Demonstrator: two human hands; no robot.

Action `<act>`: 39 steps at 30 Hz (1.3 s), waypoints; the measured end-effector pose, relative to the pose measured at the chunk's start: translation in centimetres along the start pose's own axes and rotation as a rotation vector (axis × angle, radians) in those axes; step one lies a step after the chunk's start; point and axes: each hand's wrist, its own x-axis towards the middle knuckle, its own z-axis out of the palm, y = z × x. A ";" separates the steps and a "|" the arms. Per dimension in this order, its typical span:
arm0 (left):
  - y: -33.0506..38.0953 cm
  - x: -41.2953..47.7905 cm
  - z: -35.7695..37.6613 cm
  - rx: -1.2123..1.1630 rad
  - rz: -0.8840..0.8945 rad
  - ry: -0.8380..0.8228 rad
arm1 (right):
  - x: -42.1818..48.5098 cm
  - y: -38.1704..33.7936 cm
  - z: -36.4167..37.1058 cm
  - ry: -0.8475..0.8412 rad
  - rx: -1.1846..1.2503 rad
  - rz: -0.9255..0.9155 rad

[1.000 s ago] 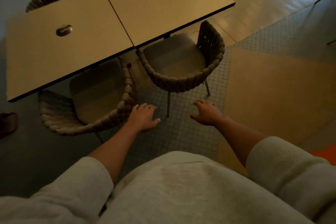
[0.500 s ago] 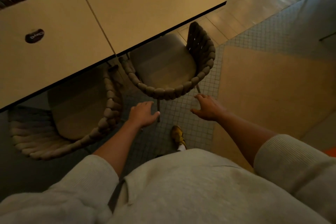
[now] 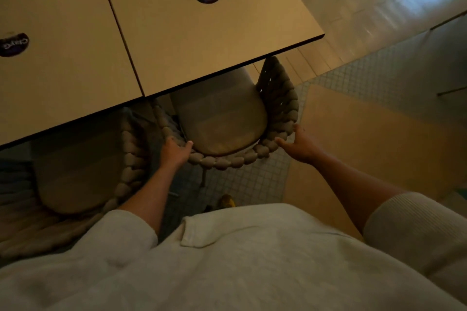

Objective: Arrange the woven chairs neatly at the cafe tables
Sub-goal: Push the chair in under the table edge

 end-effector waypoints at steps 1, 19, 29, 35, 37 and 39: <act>0.1 0.5 -0.1 -0.021 -0.017 0.013 | 1.0 0.0 -0.3 -0.010 0.024 0.010; 6.9 3.7 5.8 -0.384 -0.322 0.213 | 20.4 3.6 -7.9 -0.183 -0.058 0.016; 5.3 5.2 9.8 -0.449 -0.440 0.393 | 28.6 3.1 -7.3 -0.207 -0.106 0.067; 1.3 8.7 9.5 -0.396 -0.493 0.462 | 31.6 3.1 -4.6 -0.137 -0.040 0.159; 0.2 10.2 9.4 -0.425 -0.497 0.435 | 32.2 3.6 -3.8 -0.131 -0.037 0.155; -0.7 11.9 9.3 -0.436 -0.489 0.418 | 33.0 4.3 -2.6 -0.119 -0.027 0.149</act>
